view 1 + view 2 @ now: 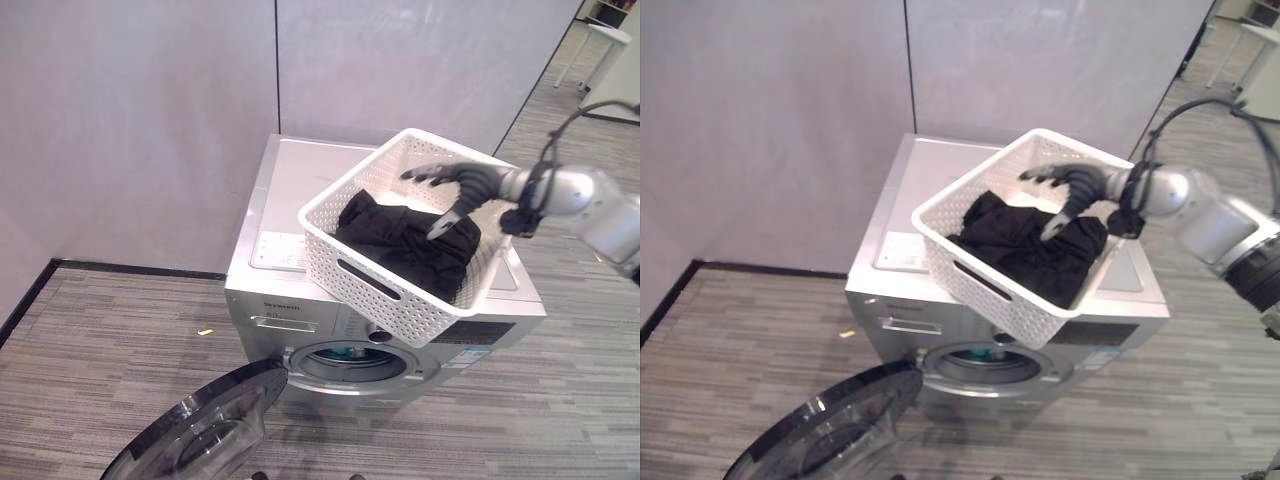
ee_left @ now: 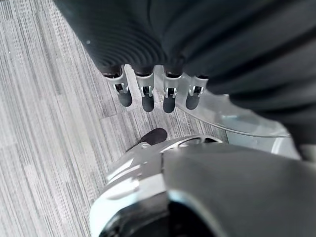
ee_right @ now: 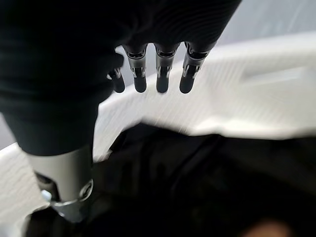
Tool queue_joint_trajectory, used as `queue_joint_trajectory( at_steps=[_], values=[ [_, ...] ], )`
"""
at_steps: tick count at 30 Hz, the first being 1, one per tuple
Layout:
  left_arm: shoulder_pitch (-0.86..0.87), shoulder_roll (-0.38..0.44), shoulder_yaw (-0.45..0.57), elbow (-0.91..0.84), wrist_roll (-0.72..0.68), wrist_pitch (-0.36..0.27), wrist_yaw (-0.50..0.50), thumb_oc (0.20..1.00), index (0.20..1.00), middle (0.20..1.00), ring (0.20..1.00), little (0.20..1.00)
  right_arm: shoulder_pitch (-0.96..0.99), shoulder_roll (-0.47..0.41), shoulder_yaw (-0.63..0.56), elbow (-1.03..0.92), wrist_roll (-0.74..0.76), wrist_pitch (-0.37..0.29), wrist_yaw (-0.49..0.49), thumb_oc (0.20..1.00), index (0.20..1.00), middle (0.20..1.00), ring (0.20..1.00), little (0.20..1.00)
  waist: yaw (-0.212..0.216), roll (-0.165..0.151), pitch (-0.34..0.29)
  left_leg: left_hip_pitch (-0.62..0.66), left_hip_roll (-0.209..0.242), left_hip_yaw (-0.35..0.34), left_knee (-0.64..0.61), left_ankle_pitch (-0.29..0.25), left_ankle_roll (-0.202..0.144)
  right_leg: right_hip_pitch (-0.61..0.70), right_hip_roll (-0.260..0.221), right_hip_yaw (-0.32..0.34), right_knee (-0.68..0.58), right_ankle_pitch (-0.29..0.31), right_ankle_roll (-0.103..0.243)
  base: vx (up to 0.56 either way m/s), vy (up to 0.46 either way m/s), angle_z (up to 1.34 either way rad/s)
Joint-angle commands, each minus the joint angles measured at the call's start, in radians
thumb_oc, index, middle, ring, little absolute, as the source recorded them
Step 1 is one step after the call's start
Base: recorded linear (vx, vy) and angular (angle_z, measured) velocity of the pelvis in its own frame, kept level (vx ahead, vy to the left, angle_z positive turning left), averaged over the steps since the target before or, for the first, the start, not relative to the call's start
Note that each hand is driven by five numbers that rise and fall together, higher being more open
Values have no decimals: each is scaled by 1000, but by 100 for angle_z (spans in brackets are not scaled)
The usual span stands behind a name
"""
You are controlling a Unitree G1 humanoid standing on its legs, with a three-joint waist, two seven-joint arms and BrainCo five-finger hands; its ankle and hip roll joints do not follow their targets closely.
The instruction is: Grab the laundry basket,head to the washer,open it,put in the laundry and shut it.
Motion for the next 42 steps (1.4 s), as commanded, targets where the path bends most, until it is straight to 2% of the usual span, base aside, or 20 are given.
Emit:
queue_joint_trajectory(
  at_steps=[1,2,7,11,15,20,24,26,27,28,29,31,33,34,40,41,42],
  values=[
    [-16,10,-4,29,-7,-1,10,1000,1000,1000,1000,1000,-116,-2,8,18,63,2,-5,1000,1000,1000,1000,1000,30,-73,11,8,39,7,-44,110,-73,93,-86,58,-56,92,112,0,0,0],
    [-15,16,10,26,-10,-1,10,1000,1000,1000,1000,1000,-155,-4,52,-41,18,-1,8,1000,1000,1000,1000,1000,28,-75,9,9,39,10,-44,110,-74,92,-87,58,-56,92,112,0,0,0],
    [-16,15,18,40,10,2,15,1000,1000,1000,1000,1000,-131,50,23,-49,-37,9,-8,1000,1000,1000,1000,1000,30,-76,8,6,41,16,-44,109,-74,84,-87,59,-56,95,113,0,0,0],
    [-17,15,26,49,12,4,11,1000,1000,1000,1000,1000,-165,86,56,-31,-88,28,11,1000,1000,1000,1000,1000,34,-83,12,1,44,19,-44,110,-75,77,-86,62,-56,96,113,0,0,0],
    [-21,30,47,51,5,3,-2,1000,1000,1000,1000,1000,-280,113,170,-12,-226,40,62,1000,1000,1000,1000,1000,43,-106,27,-4,47,16,-44,108,-78,72,-82,62,-56,97,113,-2,-3,-1],
    [-29,48,70,56,16,1,4,1000,1000,1000,1000,1000,-299,101,195,-45,-301,31,83,1000,1000,1000,1000,1000,54,-133,37,-22,51,9,-44,111,-77,59,-75,63,-56,101,110,0,-11,-2],
    [-36,47,89,55,10,-1,12,1000,1000,1000,1000,1000,-188,105,104,-51,-376,24,62,1000,1000,1000,1000,1000,59,-137,49,-32,50,5,-44,108,-74,54,-74,56,-56,101,111,0,-1,1],
    [-38,47,97,54,1,-2,25,1000,1000,1000,1000,1000,-20,143,-46,-14,-421,21,21,1000,1000,1000,1000,1000,63,-143,58,-35,47,-1,-44,106,-71,50,-74,57,-56,101,110,0,-3,5],
    [-50,41,100,58,-5,-2,35,1000,1000,1000,1000,1000,113,233,-165,86,-521,25,-27,1000,1000,1000,1000,1000,67,-142,67,-41,46,-3,-44,104,-67,46,-75,57,-56,103,109,2,-5,4],
    [-50,42,99,58,-5,-2,35,1000,1000,1000,1000,1000,114,233,-166,86,-521,24,-27,1000,1000,1000,1000,1000,67,-144,67,-41,46,-3,-44,104,-67,45,-75,58,-56,103,109,0,0,0],
    [-57,38,102,62,-2,1,40,1000,1000,1000,1000,1000,141,266,-186,107,-583,24,-25,1000,1000,1000,1000,1000,69,-140,72,-44,45,-4,-44,103,-65,43,-75,60,-56,103,109,0,0,0],
    [-71,42,110,70,14,10,52,1000,1000,1000,1000,1000,168,355,-196,122,-808,5,-27,1000,1000,1000,1000,1000,76,-142,82,-49,44,-7,-44,98,-61,39,-77,61,-56,103,108,10,4,-8],
    [-75,43,113,73,20,12,58,1000,1000,1000,1000,1000,187,384,-215,130,-851,-4,-41,1000,1000,1000,1000,1000,74,-144,83,-50,43,-8,-44,97,-60,37,-77,61,-56,104,107,7,9,-7],
    [-86,38,115,80,25,17,61,1000,1000,1000,1000,1000,204,415,-209,151,-957,-19,-59,1000,1000,1000,1000,1000,76,-145,86,-51,41,-7,-44,94,-59,36,-77,61,-56,104,107,0,0,0],
    [-95,43,123,88,36,21,69,1000,1000,1000,1000,1000,227,497,-141,179,-1027,-52,-46,1000,1000,1000,1000,1000,81,-150,89,-53,38,-9,-44,90,-59,32,-79,60,-56,106,108,0,0,0],
    [-92,44,123,88,37,22,72,1000,1000,1000,1000,1000,231,528,-124,195,-1023,-53,-33,520,520,520,520,520,85,-154,86,-53,37,-12,-44,89,-58,32,-81,58,-56,105,108,33,-7,-1],
    [-93,44,121,90,37,23,71,1000,1000,1000,1000,1000,223,541,-115,206,-1024,-49,-31,200,200,200,200,200,88,-155,86,-53,37,-12,-44,88,-58,33,-81,57,-56,106,108,36,-6,-1]
  ],
)
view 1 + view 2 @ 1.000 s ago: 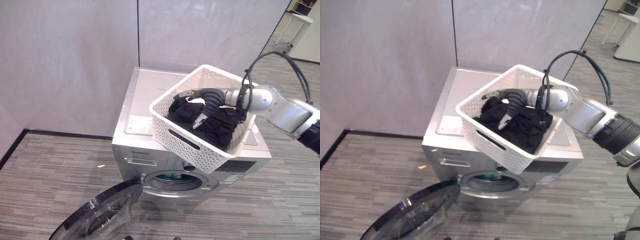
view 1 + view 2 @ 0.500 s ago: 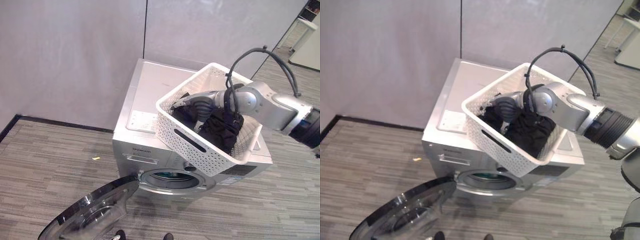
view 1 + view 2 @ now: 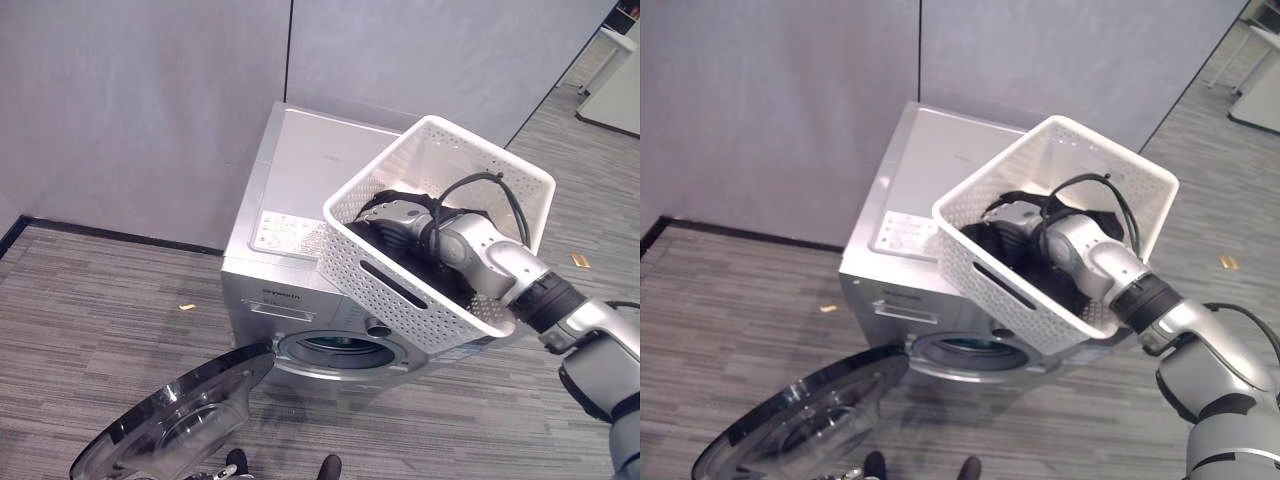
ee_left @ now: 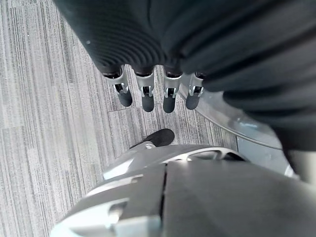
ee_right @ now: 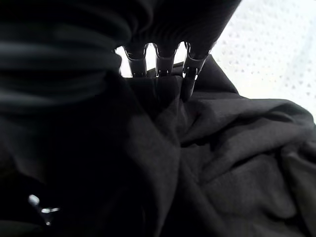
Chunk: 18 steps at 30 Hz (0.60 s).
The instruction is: Grab the laundry basket,head to the washer,open it,put in the laundry and shut it.
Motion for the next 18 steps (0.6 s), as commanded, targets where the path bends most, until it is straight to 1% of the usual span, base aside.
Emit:
queue_joint_trajectory(
  at_steps=[1,6,9,11,12,13,14,15,16,17,18],
  values=[
    [-45,17,2,51,26,10,19,1000,1000,1000,1000,1000,-11,87,114,92,-27,-34,-2,200,200,200,200,200,55,-52,55,1,22,-18,-44,82,-49,69,-106,47,-4,70,116,0,0,0],
    [-40,21,-1,55,27,9,21,1000,1000,1000,1000,1000,-54,87,119,125,-22,-24,-12,200,200,200,200,200,54,-52,49,1,19,-17,-44,79,-48,68,-106,48,-4,72,118,7,-1,0],
    [-32,25,-5,57,39,8,25,1000,1000,1000,1000,1000,-72,55,112,132,-16,-23,-31,200,200,200,200,200,57,-50,46,-3,17,-19,-44,80,-48,63,-107,49,-4,77,120,23,-4,1],
    [-34,22,-16,61,49,7,28,1000,1000,1000,1000,1000,-81,13,92,200,0,-14,-83,200,200,200,200,200,60,-45,43,-4,16,-23,-44,82,-48,61,-109,50,-4,79,121,0,0,0],
    [-35,21,-26,64,52,7,32,1000,1000,1000,1000,1000,-93,-5,65,250,26,-6,-116,200,200,200,200,200,57,-41,36,5,16,-23,-44,77,-48,68,-109,51,-4,73,121,0,0,0],
    [-36,21,-26,64,52,7,32,1000,1000,1000,1000,1000,-93,-5,64,250,26,-6,-116,200,200,200,200,200,57,-41,36,1,15,-23,-44,81,-47,64,-110,51,-4,76,120,0,0,0],
    [-36,15,-35,68,53,2,36,1000,1000,1000,1000,1000,-104,-10,7,283,69,-1,-170,200,200,200,200,200,52,-35,27,17,13,-22,-44,73,-47,77,-112,50,-4,72,120,0,0,0],
    [-37,15,-36,68,53,2,36,1000,1000,1000,1000,1000,-104,-11,6,282,69,-1,-170,200,200,200,200,200,52,-36,27,15,12,-22,-44,76,-46,74,-113,50,-4,74,119,48,14,0],
    [-36,8,-25,66,55,-2,37,1000,1000,1000,1000,1000,-58,-63,-70,172,94,-11,-213,200,200,200,200,200,38,-26,21,27,11,-19,-44,69,-45,84,-114,51,-4,72,121,0,0,0],
    [-38,9,-27,67,55,-2,37,1000,1000,1000,1000,1000,-55,-66,-74,167,94,-9,-211,200,200,200,200,200,40,-28,20,24,10,-19,-44,72,-44,82,-114,50,-4,75,121,0,0,0],
    [-39,9,-24,66,62,-5,40,1000,1000,1000,1000,1000,-38,-96,-120,149,110,-11,-242,200,200,200,200,200,37,-23,17,28,9,-18,-44,71,-44,86,-115,51,-4,74,122,31,-2,5]
  ],
)
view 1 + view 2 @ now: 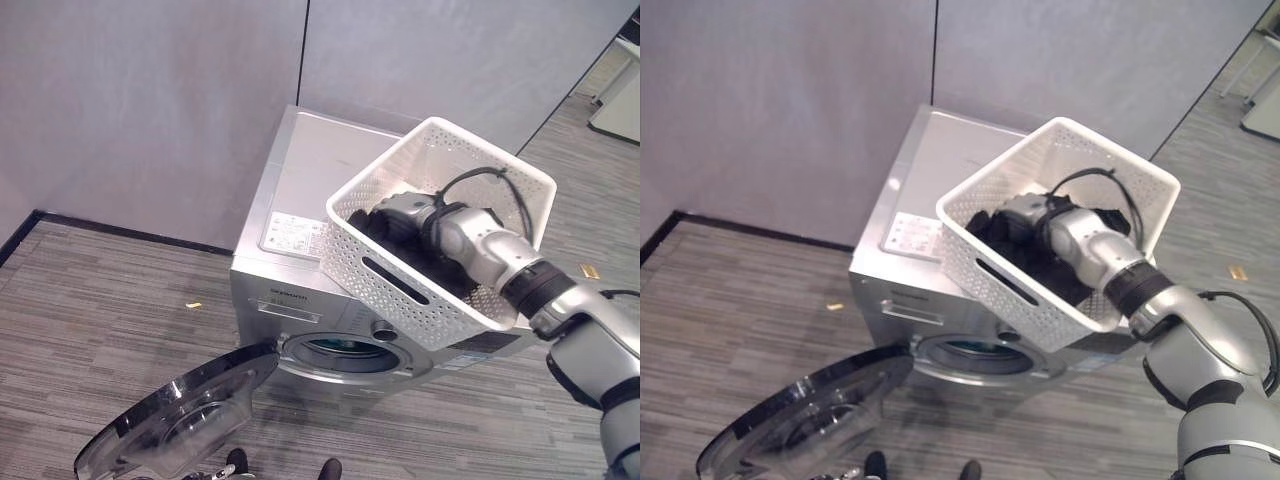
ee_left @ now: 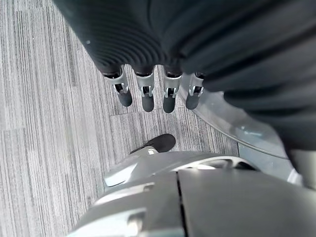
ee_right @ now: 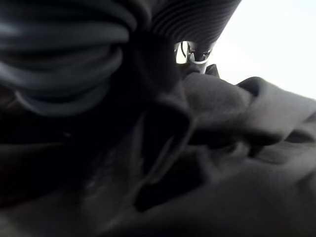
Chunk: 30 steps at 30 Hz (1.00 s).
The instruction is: Grab the laundry basket,head to the washer,open it,put in the laundry and shut it.
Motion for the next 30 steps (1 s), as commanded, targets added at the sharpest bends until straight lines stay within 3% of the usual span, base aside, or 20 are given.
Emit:
queue_joint_trajectory(
  at_steps=[1,6,10,11,14,17,18,21,22,24,25,28,29,30],
  values=[
    [-31,18,-21,66,71,-10,18,1000,1000,1000,1000,1000,5,-129,-150,-61,98,-4,-155,200,200,200,200,200,11,-20,17,39,12,-13,-42,62,-42,95,-111,56,-4,70,125,31,-3,9],
    [-30,10,-36,73,108,-10,23,1000,1000,1000,1000,1000,52,-198,-317,-139,145,11,-241,200,200,200,200,200,5,-1,-1,54,7,-10,-42,58,-40,104,-113,55,-4,66,124,12,-6,0],
    [-34,10,-43,75,114,-10,25,1000,1000,1000,1000,1000,68,-209,-362,-148,174,6,-263,200,200,200,200,200,2,5,-9,54,6,-7,-42,61,-39,101,-114,56,-4,69,124,2,-5,-4],
    [-35,3,-62,78,122,-10,32,1000,1000,1000,1000,1000,81,-186,-444,-110,284,11,-340,200,200,200,200,200,1,12,-13,61,6,-4,-42,59,-37,104,-115,59,-4,67,124,0,0,0],
    [-35,-5,-78,79,122,-7,40,1000,1000,1000,1000,1000,87,-141,-516,-83,431,-6,-395,200,200,200,200,200,1,19,-21,69,3,-1,-42,56,-35,108,-118,60,-4,68,124,0,0,0],
    [-35,-12,-82,85,110,5,58,1000,1000,1000,1000,1000,100,-63,-611,-97,687,-63,-472,200,200,200,200,200,-11,27,-29,80,-1,8,-42,51,-32,109,-121,71,-4,71,124,-9,33,-5],
    [-34,-17,-85,84,112,7,69,1000,1000,1000,1000,1000,122,-12,-657,-147,821,-119,-499,200,200,200,200,200,-20,31,-29,89,-4,15,-42,41,-31,111,-121,80,-4,71,125,-6,51,-4],
    [-31,-15,-85,81,109,10,76,1000,1000,1000,1000,1000,137,22,-682,-198,932,-161,-498,200,200,200,200,200,-26,27,-27,97,-9,23,-42,38,-24,108,-121,94,-4,77,124,16,43,-18],
    [-27,-21,-93,80,118,10,74,1000,1000,1000,1000,1000,156,70,-724,-260,1037,-223,-520,200,200,200,200,200,-36,29,-21,111,-15,32,-42,27,-17,109,-123,109,-2,76,127,-4,60,-22],
    [-23,-22,-107,73,141,8,78,1000,1000,1000,1000,1000,176,107,-745,-331,1106,-263,-517,200,200,200,200,200,-42,26,-18,110,-25,44,-42,26,-8,94,-126,127,-2,85,128,-11,87,-12],
    [-23,-28,-122,70,165,4,85,1000,1000,1000,1000,1000,202,149,-780,-401,1179,-318,-526,200,200,200,200,200,-48,29,-14,105,-34,52,-42,22,-3,79,-132,142,-1,99,133,-29,92,-32],
    [-34,-27,-145,64,196,-4,90,1000,1000,1000,1000,1000,220,190,-807,-480,1212,-372,-531,200,200,200,200,200,-56,41,-9,84,-38,59,-41,29,0,44,-148,188,6,145,154,-71,11,-30],
    [-47,-15,-165,55,213,-14,93,1000,1000,1000,1000,1000,238,215,-825,-541,1218,-412,-543,200,200,200,200,200,-74,56,-1,79,-25,40,-33,25,6,51,-149,289,49,129,151,-71,-50,-15],
    [-48,-14,-165,55,213,-14,93,1000,1000,1000,1000,1000,239,217,-827,-544,1216,-411,-544,200,200,200,200,200,-71,54,-3,75,-25,44,-36,32,6,42,-148,294,53,131,149,-83,-77,-8]
  ],
)
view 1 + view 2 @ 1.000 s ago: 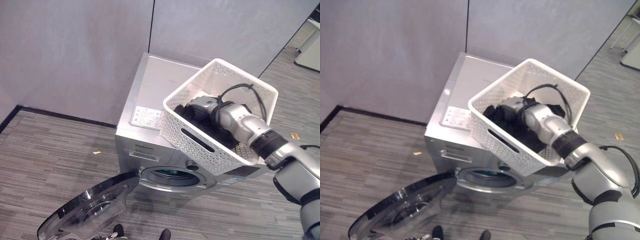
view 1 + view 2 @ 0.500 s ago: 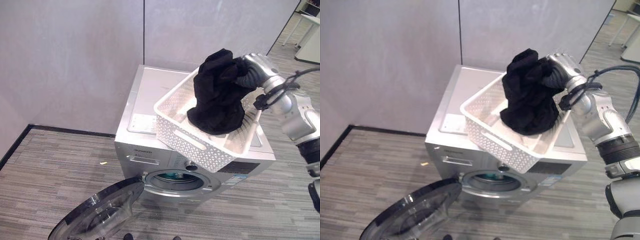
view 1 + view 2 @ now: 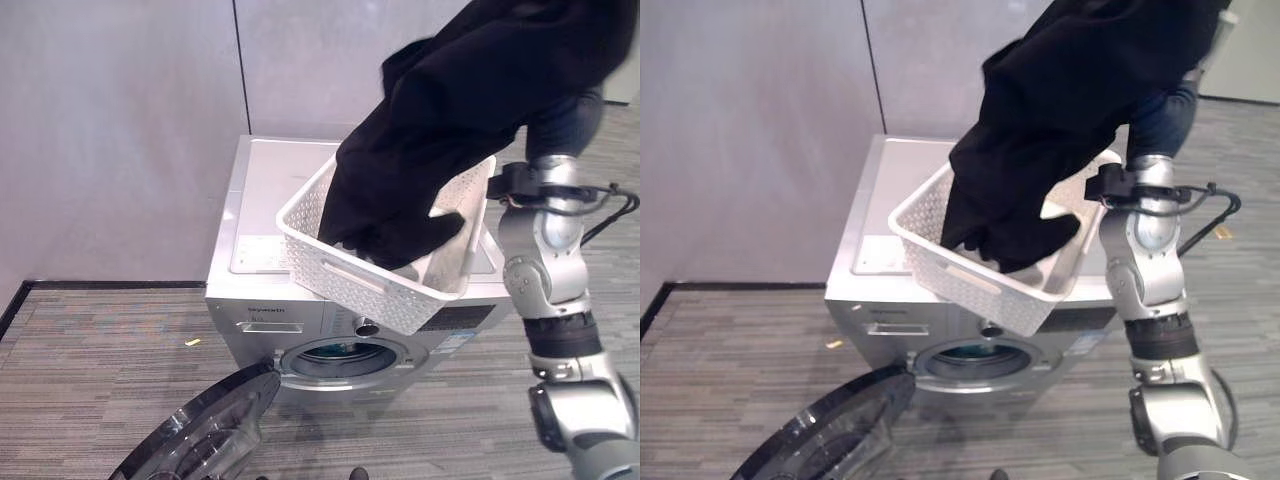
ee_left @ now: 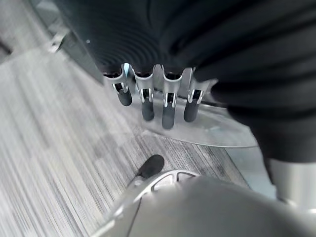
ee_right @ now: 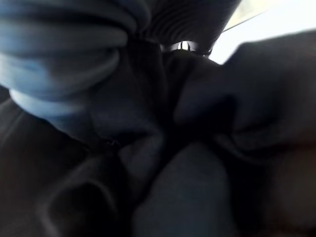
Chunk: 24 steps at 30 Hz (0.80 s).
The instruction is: Grab the laundry basket,head to the washer,open it,put in the laundry and shut it.
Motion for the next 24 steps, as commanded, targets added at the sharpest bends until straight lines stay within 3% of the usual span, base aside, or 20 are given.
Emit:
queue_joint_trajectory(
  at_steps=[1,3,5,6,8,9,10,11,13,14,16,17,18,19,20,22,23,24],
  values=[
    [-44,44,-38,59,56,-15,18,1000,1000,1000,1000,1000,-97,10,-69,-24,61,-143,-33,200,200,200,200,200,5,-54,12,-14,18,-29,14,36,-12,40,-129,159,48,87,122,-113,-85,28],
    [-66,71,9,55,26,-10,33,1000,1000,1000,1000,1000,-113,67,-31,-91,52,-159,-49,200,200,200,200,200,58,-57,18,-60,55,12,83,42,-21,122,-166,86,87,33,113,-270,-256,-12],
    [-60,81,60,70,-26,-6,17,1000,1000,1000,1000,1000,-105,92,-40,-116,48,-161,-52,200,200,200,200,200,66,-61,13,-72,67,16,92,52,-28,132,-164,113,73,17,116,-161,-199,-47],
    [-58,109,158,96,-97,9,26,1000,1000,1000,1000,1000,-58,140,-52,-163,50,-159,-53,200,200,200,200,200,82,-59,2,-75,93,16,103,69,-46,162,-151,100,51,-36,111,-60,-143,-5],
    [-66,116,148,83,-77,4,30,1000,1000,1000,1000,1000,-36,164,-46,-201,45,-165,-48,200,200,200,200,200,82,-58,-2,-76,108,11,106,80,-58,168,-138,85,45,-51,103,-83,-248,-5],
    [-85,123,117,58,-40,-3,36,1000,1000,1000,1000,1000,4,183,-36,-230,43,-166,-46,200,200,200,200,200,79,-49,1,-85,134,-10,115,107,-79,178,-107,76,43,-79,87,-130,-372,-6],
    [-110,125,109,1,-88,0,65,1000,1000,1000,1000,1000,-28,186,-15,-211,19,-159,-93,200,200,200,200,200,87,-39,12,-90,164,-29,119,149,-106,187,-77,70,43,-91,69,-185,-457,18],
    [-156,106,116,-21,-132,8,63,1000,1000,1000,1000,1000,27,222,34,-278,18,-123,-70,200,200,200,200,200,79,-21,19,-87,204,-34,102,200,-133,213,-34,50,31,-108,50,-148,-330,25],
    [-166,92,107,-31,-135,9,63,1000,1000,1000,1000,1000,46,230,43,-301,19,-114,-63,200,200,200,200,200,74,-11,24,-81,222,-43,86,227,-145,226,-12,44,21,-112,41,-165,-251,45],
    [-194,144,25,-373,-169,9,52,1000,1000,1000,1000,1000,126,241,39,-344,47,-92,-21,200,200,200,200,200,81,23,47,-87,249,-60,62,277,-155,230,18,26,15,-119,31,-240,-246,24],
    [-95,115,3,-443,-201,-29,36,1000,1000,1000,1000,1000,143,252,40,-354,30,-67,-10,200,200,200,200,200,96,40,66,-103,259,-56,74,320,-169,230,28,3,12,-115,25,-189,-140,12],
    [-89,115,3,-450,-201,-27,35,1000,1000,1000,1000,1000,146,251,42,-355,29,-67,-11,200,200,200,200,200,95,41,64,-103,260,-57,75,321,-169,231,30,2,12,-115,24,-224,-136,23],
    [-73,102,-22,-494,-210,-27,18,1000,1000,1000,1000,1000,134,238,50,-386,35,-64,1,200,200,200,200,200,77,31,84,-105,249,35,175,266,-136,218,15,-27,22,-111,14,-251,-168,16],
    [-70,93,-34,-512,-209,-30,6,1000,1000,1000,1000,1000,128,232,52,-389,34,-62,-1,200,200,200,200,200,75,22,92,-109,223,66,258,214,-116,206,6,-39,28,-104,4,-245,-158,18],
    [-70,93,-35,-513,-209,-30,6,1000,1000,1000,1000,1000,128,231,52,-389,34,-61,-1,200,200,200,200,200,75,23,92,-114,225,65,270,206,-114,206,5,-39,29,-105,5,-146,-90,31],
    [-65,86,-71,-601,-216,-40,-21,1000,1000,1000,1000,1000,85,224,37,-404,14,-62,-9,200,200,200,200,200,70,15,90,-118,155,94,339,114,-78,194,-7,-69,27,-93,-5,-128,-4,39],
    [-58,77,-91,-609,-236,-45,-27,1000,1000,1000,1000,1000,43,225,48,-390,-12,-59,-27,200,200,200,200,200,54,38,60,-63,76,78,220,64,-46,179,0,-83,35,-89,14,-69,85,38],
    [-57,75,-91,-610,-237,-45,-27,1000,1000,1000,1000,1000,42,224,50,-390,-13,-59,-29,200,200,200,200,200,52,39,60,-56,70,78,206,70,-44,180,-2,-84,36,-89,16,28,190,45]
  ],
)
